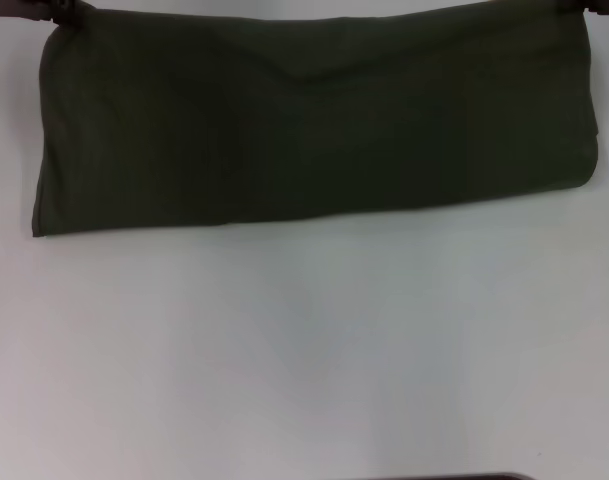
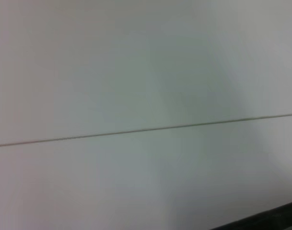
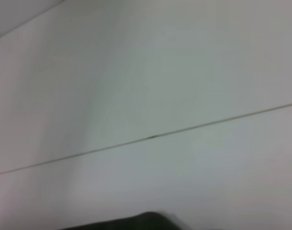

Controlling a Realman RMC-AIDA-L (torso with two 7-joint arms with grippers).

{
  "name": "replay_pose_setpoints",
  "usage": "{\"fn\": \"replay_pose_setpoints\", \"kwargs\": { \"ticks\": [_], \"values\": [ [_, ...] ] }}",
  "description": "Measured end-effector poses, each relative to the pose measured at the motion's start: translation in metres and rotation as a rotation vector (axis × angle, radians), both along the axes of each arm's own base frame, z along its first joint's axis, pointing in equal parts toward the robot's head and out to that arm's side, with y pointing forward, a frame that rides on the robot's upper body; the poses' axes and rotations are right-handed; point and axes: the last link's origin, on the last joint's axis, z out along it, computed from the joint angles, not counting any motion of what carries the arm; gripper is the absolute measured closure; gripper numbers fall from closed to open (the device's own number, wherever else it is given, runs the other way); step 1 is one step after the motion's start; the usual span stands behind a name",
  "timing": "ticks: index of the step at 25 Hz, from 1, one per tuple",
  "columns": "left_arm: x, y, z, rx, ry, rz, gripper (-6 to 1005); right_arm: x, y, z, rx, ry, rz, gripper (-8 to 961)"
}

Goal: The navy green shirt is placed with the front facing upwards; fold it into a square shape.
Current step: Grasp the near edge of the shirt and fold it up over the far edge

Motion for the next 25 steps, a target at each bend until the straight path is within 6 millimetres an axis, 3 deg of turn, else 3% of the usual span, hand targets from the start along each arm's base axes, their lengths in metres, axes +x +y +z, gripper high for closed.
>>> {"fn": "replay_pose_setpoints", "kwargs": {
  "ticks": [13, 25],
  "values": [
    [0.003, 0.004, -0.013, 0.011, 0.074, -0.013, 906, -0.025, 0.019, -0.022, 0.008, -0.062, 0.062, 912],
    [-0.012, 0.003, -0.002, 0.092, 0.015, 0.043, 885, -0.008, 0.014, -0.021, 0.003, -0.062, 0.011, 850]
  ]
}}
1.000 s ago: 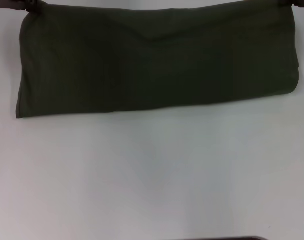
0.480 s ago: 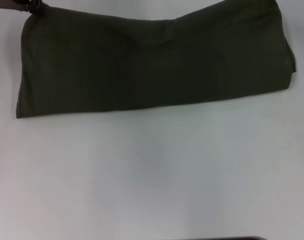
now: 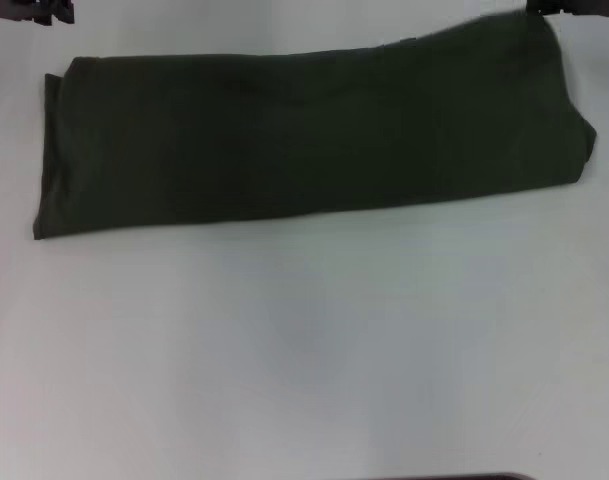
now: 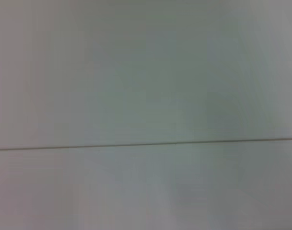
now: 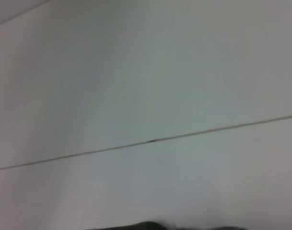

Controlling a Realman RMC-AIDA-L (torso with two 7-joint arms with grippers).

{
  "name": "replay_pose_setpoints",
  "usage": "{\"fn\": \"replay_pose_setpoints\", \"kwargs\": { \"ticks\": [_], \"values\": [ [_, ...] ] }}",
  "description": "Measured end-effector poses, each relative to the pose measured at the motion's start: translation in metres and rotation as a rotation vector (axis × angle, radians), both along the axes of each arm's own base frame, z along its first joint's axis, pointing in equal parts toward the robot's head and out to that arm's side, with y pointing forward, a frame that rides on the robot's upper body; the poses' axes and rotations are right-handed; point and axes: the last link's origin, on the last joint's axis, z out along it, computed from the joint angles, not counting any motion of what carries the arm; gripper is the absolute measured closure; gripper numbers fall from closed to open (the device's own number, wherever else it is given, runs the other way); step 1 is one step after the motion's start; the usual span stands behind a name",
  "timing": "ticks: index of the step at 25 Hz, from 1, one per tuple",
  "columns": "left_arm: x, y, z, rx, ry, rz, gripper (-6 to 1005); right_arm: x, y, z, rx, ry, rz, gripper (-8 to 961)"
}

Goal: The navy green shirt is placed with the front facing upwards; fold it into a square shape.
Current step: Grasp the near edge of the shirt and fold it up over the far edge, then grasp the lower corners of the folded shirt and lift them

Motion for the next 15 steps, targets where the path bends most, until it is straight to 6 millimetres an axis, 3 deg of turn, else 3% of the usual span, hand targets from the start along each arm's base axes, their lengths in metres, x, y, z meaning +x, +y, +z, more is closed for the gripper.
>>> {"fn": "replay_pose_setpoints", "kwargs": {
  "ticks": [3, 9, 15],
  "values": [
    [-0.001, 0.001, 0.000, 0.014, 0.001, 0.000, 880, 0.005, -0.001, 0.005, 0.008, 0.000, -0.012, 793],
    [-0.001, -0.001, 0.002, 0.001, -0.004, 0.009, 628, 0.008, 0.002, 0.021, 0.032, -0.008, -0.027, 679],
    [-0.003, -0.006, 0.010, -0.007, -0.026, 0.026, 403, -0.001, -0.001, 0.026, -0.024, 0.014, -0.004, 454]
  ]
}}
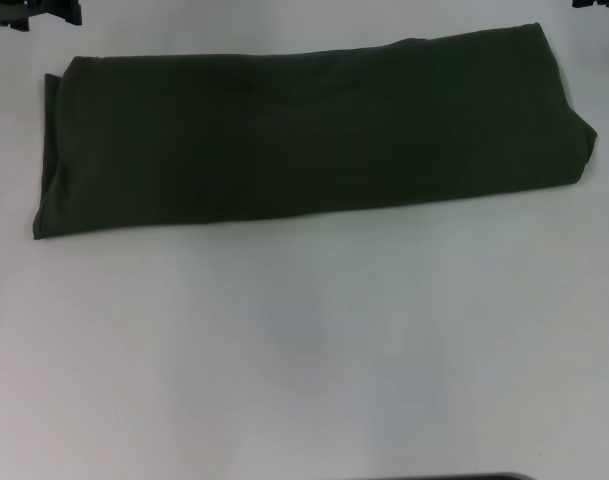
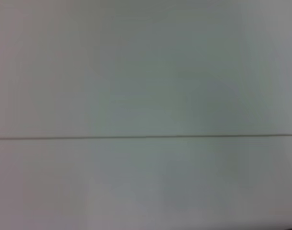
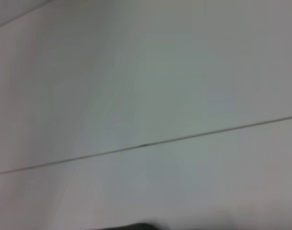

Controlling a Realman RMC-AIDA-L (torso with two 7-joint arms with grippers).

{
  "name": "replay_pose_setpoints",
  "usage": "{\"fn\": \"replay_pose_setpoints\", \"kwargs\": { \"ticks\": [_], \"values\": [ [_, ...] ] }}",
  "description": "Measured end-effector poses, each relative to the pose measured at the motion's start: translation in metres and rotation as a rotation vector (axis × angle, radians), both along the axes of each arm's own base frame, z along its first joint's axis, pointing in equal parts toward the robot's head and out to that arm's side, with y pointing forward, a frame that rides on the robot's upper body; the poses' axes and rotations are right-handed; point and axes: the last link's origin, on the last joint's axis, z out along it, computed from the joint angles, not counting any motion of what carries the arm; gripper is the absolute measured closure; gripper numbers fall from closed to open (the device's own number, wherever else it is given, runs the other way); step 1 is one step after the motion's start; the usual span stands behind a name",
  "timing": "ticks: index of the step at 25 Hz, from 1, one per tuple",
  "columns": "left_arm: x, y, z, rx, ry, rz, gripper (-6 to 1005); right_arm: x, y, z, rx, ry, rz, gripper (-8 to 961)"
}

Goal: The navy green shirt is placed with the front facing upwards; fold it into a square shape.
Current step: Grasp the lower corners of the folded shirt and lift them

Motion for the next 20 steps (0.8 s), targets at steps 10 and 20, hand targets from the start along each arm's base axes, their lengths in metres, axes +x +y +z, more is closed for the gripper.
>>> {"fn": "replay_pose_setpoints", "kwargs": {
  "ticks": [10, 20],
  "values": [
    [-0.001, -0.012, 0.003, -0.065, -0.052, 0.046, 298, -0.009, -0.009, 0.003, -0.072, 0.016, 0.053, 97],
    [0.032, -0.031, 0.009, -0.200, -0.257, 0.006, 307, -0.031, -0.033, 0.032, -0.127, 0.247, 0.141, 11]
  ]
}}
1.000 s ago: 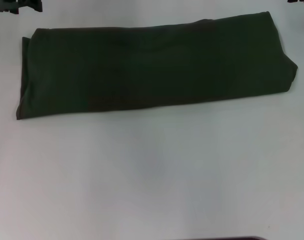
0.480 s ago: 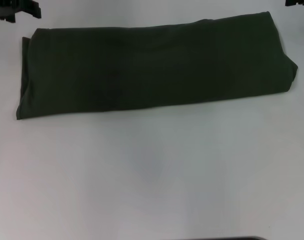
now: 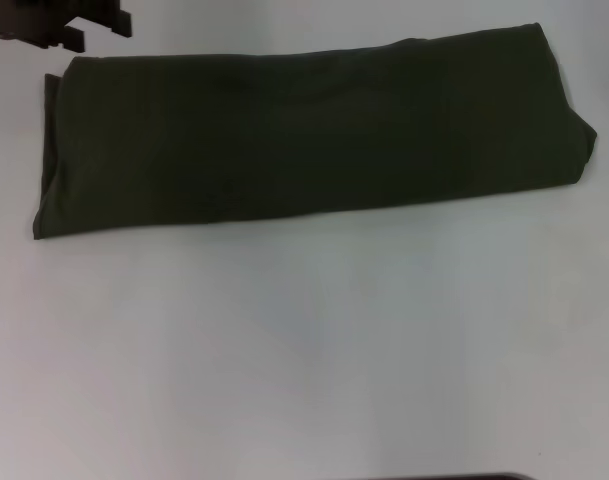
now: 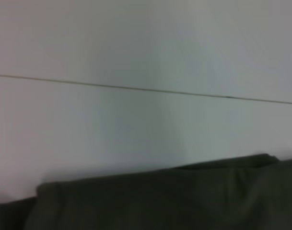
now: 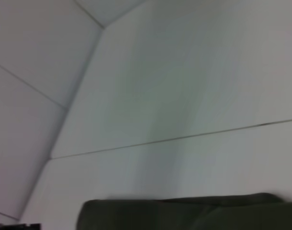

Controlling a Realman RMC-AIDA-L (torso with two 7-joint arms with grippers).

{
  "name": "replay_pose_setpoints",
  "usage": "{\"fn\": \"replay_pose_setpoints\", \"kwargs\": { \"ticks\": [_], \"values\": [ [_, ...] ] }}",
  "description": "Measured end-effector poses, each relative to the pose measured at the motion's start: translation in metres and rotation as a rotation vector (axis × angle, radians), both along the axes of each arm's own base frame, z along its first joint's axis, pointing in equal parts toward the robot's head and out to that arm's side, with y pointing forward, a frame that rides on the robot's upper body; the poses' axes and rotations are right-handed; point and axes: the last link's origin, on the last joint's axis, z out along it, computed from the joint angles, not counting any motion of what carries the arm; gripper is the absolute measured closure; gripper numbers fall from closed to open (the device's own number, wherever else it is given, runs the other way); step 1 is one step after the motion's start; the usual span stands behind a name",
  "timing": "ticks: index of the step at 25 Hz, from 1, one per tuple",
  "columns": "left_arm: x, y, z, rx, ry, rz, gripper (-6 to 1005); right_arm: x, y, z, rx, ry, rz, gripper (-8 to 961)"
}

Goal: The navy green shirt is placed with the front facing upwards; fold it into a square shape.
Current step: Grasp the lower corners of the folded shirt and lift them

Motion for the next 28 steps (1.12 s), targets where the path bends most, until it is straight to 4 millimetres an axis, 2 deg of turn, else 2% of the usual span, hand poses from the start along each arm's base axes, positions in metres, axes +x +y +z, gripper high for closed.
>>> {"fn": "replay_pose_setpoints", "kwargs": {
  "ticks": [10, 18, 22, 28],
  "values": [
    [0.003, -0.006, -0.002, -0.050, -0.037, 0.003, 308, 0.001, -0.011, -0.001, -0.035, 0.061, 0.003, 13],
    [-0.002, -0.022, -0.021, -0.143, -0.043, -0.017, 307, -0.004, -0.014, -0.032, -0.076, 0.068, 0.035, 13],
    [-0.018, -0.026, -0.020, -0.132, -0.024, 0.039, 306, 0.004, -0.018, -0.039, -0.074, 0.056, 0.023, 13],
    [-0.055, -0.028, -0.003, -0.075, 0.076, 0.173, 305, 0.030, -0.030, -0.030, -0.046, 0.039, -0.043, 13]
  ]
}}
